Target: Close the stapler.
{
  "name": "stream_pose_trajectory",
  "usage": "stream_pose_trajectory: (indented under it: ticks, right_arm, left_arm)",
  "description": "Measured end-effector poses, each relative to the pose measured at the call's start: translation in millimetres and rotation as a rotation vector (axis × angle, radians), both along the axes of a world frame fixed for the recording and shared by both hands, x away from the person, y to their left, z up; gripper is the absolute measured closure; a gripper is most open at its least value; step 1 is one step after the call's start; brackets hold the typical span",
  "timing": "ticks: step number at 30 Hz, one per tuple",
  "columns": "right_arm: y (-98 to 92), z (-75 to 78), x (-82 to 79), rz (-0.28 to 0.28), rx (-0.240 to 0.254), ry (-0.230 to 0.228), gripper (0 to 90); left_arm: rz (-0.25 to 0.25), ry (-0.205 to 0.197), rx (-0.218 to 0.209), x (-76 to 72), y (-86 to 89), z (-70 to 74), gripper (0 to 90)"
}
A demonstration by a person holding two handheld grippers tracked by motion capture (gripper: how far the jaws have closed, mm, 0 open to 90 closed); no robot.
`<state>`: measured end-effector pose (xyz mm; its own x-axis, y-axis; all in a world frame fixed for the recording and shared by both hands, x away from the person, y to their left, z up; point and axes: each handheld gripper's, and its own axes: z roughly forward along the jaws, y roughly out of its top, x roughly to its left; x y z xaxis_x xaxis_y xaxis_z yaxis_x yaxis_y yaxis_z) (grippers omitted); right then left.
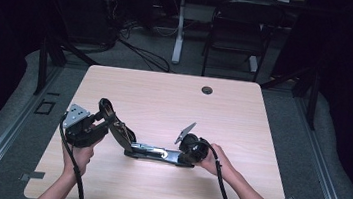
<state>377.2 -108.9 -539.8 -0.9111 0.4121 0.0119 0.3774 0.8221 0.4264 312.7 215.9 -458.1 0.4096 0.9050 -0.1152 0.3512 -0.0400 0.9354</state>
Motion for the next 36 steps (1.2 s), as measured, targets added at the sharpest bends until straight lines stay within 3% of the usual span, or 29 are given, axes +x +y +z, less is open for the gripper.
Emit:
stream_pose_trajectory:
  ticks: [10,18,36]
  right_arm:
    - [-0.9,-0.2,1.0,-0.003,0.003,0.004,90.0]
    - [-1.1,-0.2,1.1,-0.006,0.007,0.01,90.0]
    - [-2.6,-0.7,2.1,-0.018,0.02,0.019,90.0]
  left_arm:
    - [-0.013,-0.017,0.019,-0.9,-8.5,1.2,63.1]
    - [-0.021,-0.008,0.042,-1.3,-14.5,3.9,62.6]
    - [-0.08,-0.017,0.085,1.5,-31.3,5.1,59.1]
